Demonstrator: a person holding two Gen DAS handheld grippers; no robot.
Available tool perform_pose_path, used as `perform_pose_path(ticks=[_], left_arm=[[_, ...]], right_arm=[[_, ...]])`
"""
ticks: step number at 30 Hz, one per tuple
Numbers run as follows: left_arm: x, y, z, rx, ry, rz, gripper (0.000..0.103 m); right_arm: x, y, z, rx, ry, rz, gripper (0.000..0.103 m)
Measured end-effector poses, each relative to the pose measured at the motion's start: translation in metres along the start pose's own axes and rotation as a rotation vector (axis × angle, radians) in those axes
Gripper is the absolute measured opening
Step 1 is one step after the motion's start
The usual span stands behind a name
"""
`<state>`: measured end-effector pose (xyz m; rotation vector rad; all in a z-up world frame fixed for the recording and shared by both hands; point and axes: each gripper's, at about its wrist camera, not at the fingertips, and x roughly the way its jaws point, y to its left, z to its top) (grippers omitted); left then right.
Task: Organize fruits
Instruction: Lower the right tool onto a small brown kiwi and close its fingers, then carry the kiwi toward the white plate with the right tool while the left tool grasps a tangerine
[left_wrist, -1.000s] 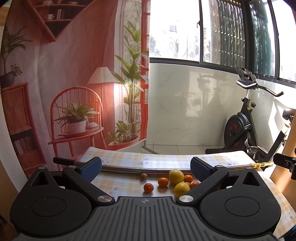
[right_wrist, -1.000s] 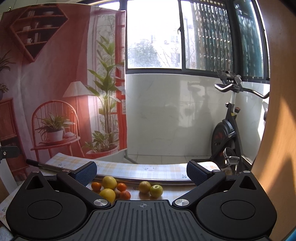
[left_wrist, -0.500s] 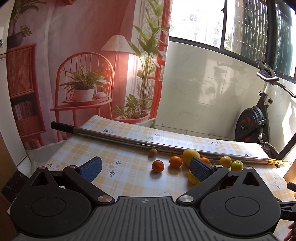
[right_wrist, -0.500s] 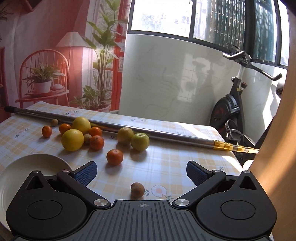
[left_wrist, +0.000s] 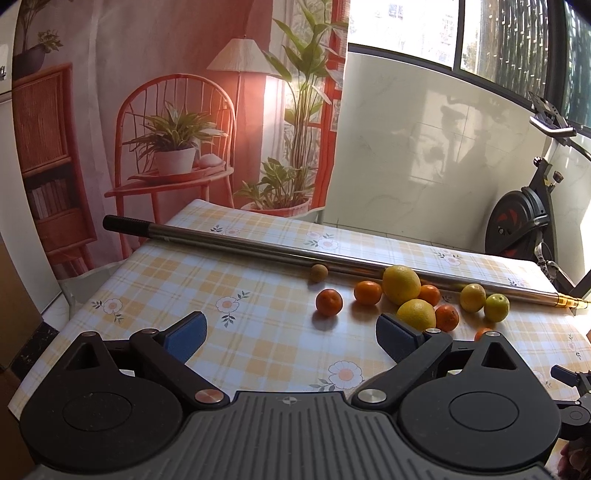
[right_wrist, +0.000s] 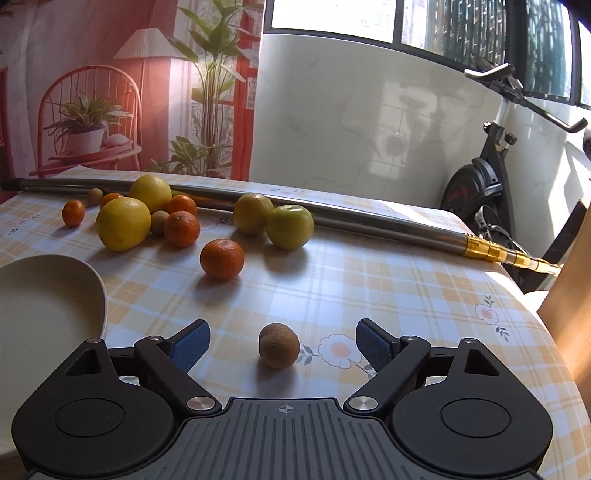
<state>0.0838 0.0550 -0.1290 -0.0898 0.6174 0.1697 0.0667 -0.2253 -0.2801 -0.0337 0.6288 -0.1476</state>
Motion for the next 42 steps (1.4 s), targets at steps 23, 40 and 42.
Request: perform_pose_path(ticks=[23,40,42], left_arm=[[0.016,-0.028,-0.019,0.103,0.073,-0.053,0.098],[0.007,-0.002,0.014,0.017,0.016,-0.069,0.095],[0.007,0.001,0.019,0.017,0.005,-0.06,0.095]], right_arm=[[0.006,-0.006,-0.004,0.076,0.032,0.052,0.033],[-0.02,0.014,0.018,0.056,-0.006,0.099,0.022],[-0.027,0.023,0.025,0.052,-0.015,0.144,0.022]])
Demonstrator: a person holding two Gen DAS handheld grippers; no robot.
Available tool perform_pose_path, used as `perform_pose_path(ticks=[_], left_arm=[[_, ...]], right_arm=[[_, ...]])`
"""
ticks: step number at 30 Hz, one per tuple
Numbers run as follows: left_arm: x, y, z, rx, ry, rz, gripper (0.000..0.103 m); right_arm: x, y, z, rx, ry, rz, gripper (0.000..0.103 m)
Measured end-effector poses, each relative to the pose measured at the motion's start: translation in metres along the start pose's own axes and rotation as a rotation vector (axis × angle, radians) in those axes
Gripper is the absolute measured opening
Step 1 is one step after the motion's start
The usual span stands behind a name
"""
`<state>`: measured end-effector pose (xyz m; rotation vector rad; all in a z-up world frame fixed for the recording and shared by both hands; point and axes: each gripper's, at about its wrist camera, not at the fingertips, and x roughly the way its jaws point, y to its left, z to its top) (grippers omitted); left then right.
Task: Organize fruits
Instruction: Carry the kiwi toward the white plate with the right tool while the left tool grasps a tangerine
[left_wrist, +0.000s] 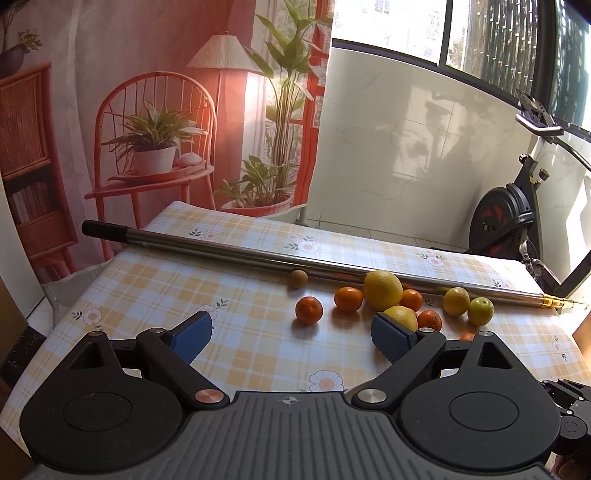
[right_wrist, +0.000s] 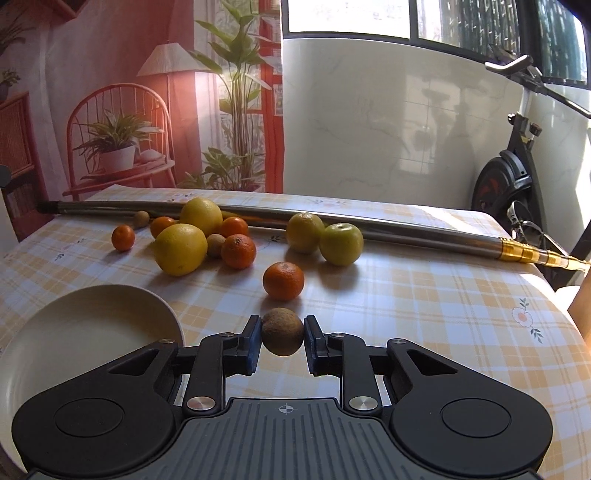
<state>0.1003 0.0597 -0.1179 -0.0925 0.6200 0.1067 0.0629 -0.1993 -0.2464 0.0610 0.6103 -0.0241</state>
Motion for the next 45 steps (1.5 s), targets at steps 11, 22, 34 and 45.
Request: perform_pose_path(ticks=[11,22,34,45], left_arm=[[0.008,0.021,0.015,0.016,0.009,-0.027,0.095],[0.083,0.02,0.02,0.048,0.084,-0.184,0.086],[0.201,0.008,-0.004,0.015,0.247,-0.181,0.059],[0.213,0.003,-0.005,0.025,0.249,-0.183,0.036]], right_arm=[[-0.003,0.045,0.004,-0.045,0.028,0.113,0.022],[0.004,0.017,0.023,0.074,-0.003,0.056,0.022],[0.011,0.008,0.013,0.131,0.024,0.028,0.022],[0.013,0.012,0.011,0.151,0.035,0.043,0.022]])
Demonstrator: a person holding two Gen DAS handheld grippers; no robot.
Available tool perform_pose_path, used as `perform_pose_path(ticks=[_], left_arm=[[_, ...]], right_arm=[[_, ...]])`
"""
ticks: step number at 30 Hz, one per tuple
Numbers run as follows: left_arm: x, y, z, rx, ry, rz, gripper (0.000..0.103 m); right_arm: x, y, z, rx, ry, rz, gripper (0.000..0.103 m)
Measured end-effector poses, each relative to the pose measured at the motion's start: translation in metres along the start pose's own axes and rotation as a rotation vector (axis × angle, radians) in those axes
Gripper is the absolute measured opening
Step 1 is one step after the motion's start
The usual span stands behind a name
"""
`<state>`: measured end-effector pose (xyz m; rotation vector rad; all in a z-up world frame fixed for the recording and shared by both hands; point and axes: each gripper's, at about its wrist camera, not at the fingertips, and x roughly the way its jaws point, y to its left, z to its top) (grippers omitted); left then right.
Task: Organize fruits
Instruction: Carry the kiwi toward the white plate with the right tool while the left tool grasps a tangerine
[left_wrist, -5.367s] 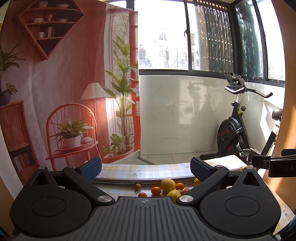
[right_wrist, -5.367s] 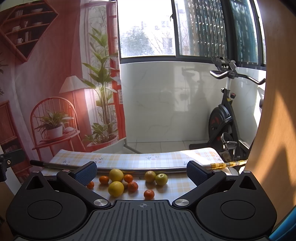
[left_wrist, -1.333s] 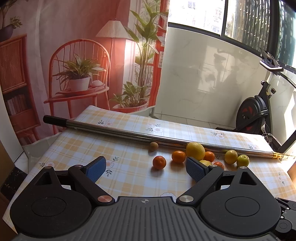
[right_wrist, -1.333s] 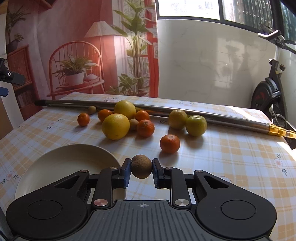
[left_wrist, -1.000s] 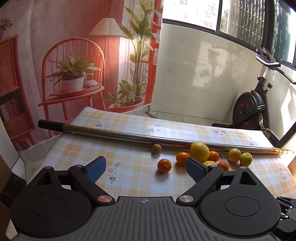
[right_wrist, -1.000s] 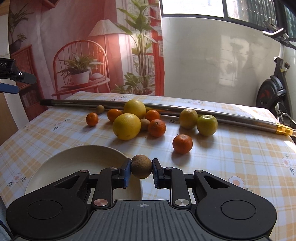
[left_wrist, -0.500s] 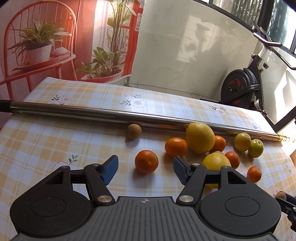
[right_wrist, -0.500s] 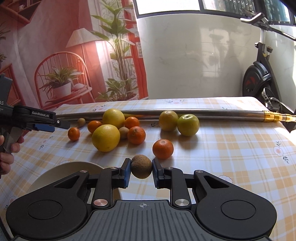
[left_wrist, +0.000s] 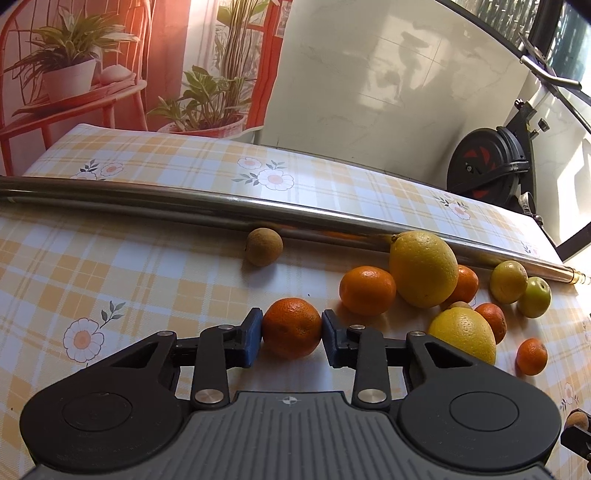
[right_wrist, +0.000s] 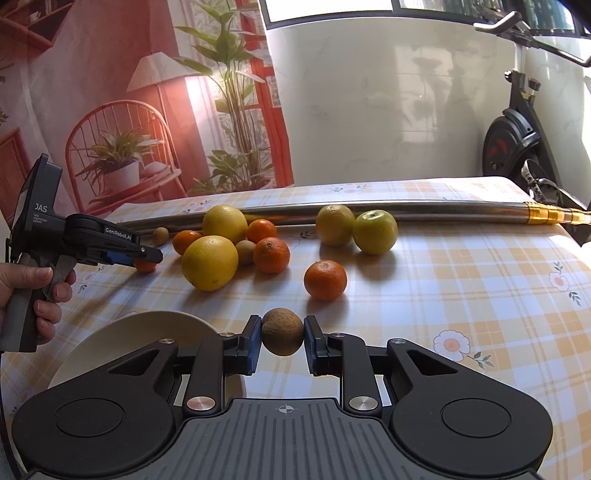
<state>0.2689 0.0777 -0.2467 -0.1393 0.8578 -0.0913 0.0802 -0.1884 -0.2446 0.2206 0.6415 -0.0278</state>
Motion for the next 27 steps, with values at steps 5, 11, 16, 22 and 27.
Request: perform_pose_path(ticks=[5,11,16,22,27], left_arm=[[-0.018,-0.001,-0.009,0.038,-0.005,-0.006,0.036],[-0.067,-0.005,-0.03,0.082,-0.02,-0.047,0.036],[-0.102,-0.018,-0.058,0.096,-0.015,-0.122,0.036],[-0.115,-0.044,-0.092,0.156,0.016,-0.171,0.036],[-0.11,-0.052,-0.109,0.199,0.047,-0.16,0.036]], right_arm=[[-0.003,0.006,0.0,-0.002,0.0,0.015,0.022],[-0.007,0.018,-0.004,-0.023,0.015,0.049,0.022],[-0.012,0.032,-0.008,-0.052,0.026,0.077,0.022],[-0.014,0.042,-0.02,-0.065,0.072,0.091,0.022],[-0.018,0.049,-0.032,-0.083,0.111,0.084,0.022]])
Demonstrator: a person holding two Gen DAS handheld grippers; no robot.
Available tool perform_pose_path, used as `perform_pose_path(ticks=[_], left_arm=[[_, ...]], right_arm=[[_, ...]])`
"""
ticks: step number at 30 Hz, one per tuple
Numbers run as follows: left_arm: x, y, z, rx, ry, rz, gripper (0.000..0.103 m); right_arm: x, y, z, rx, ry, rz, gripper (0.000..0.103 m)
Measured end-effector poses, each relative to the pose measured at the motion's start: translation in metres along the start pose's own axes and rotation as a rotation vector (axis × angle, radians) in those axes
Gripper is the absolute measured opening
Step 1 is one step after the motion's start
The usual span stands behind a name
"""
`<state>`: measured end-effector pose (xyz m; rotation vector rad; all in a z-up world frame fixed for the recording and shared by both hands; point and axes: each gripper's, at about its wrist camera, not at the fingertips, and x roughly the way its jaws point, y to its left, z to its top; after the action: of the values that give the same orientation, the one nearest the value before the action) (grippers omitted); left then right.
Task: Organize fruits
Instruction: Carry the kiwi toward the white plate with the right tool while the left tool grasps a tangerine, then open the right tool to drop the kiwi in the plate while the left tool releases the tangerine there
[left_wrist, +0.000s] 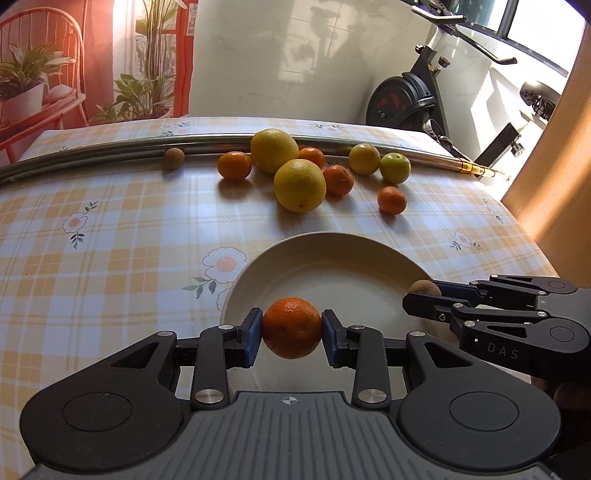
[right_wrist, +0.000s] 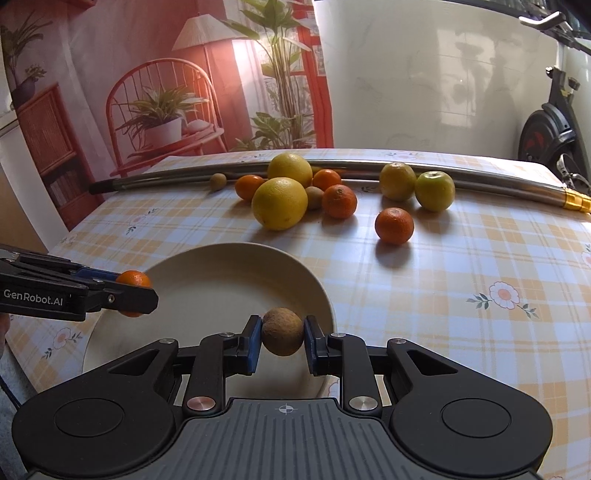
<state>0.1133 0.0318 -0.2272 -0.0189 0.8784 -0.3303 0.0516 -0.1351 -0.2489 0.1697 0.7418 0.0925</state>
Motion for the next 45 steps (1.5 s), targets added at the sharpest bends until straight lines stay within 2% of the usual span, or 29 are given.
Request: perform_pose_path(ticks=[10,22,33,36,45], left_arm=[[0.002,-0.004,-0.012,0.031,0.039,0.03,0.036],[0.003,-0.002,-0.016,-0.006,0.05,0.027,0.037],[-0.012,0.0,-0.014,-0.033,-0.017,0.04,0.038],[-0.018,0.002,-0.012,-0.04,-0.045,0.048,0.042],[-0.037,0.019,0.014,-0.079,-0.13,0.052,0.045]], right_arm=[[-0.002,0.005,-0.006,-0.012,0.021,-0.013,0.022],[-0.003,0.003,-0.006,-0.011,0.026,-0.017,0.025],[-0.017,-0.005,0.002,0.015,-0.04,-0.038,0.025],[-0.021,-0.009,0.005,0.02,-0.059,-0.052,0.025],[-0.037,-0.03,0.026,0.022,-0.121,-0.096,0.025]])
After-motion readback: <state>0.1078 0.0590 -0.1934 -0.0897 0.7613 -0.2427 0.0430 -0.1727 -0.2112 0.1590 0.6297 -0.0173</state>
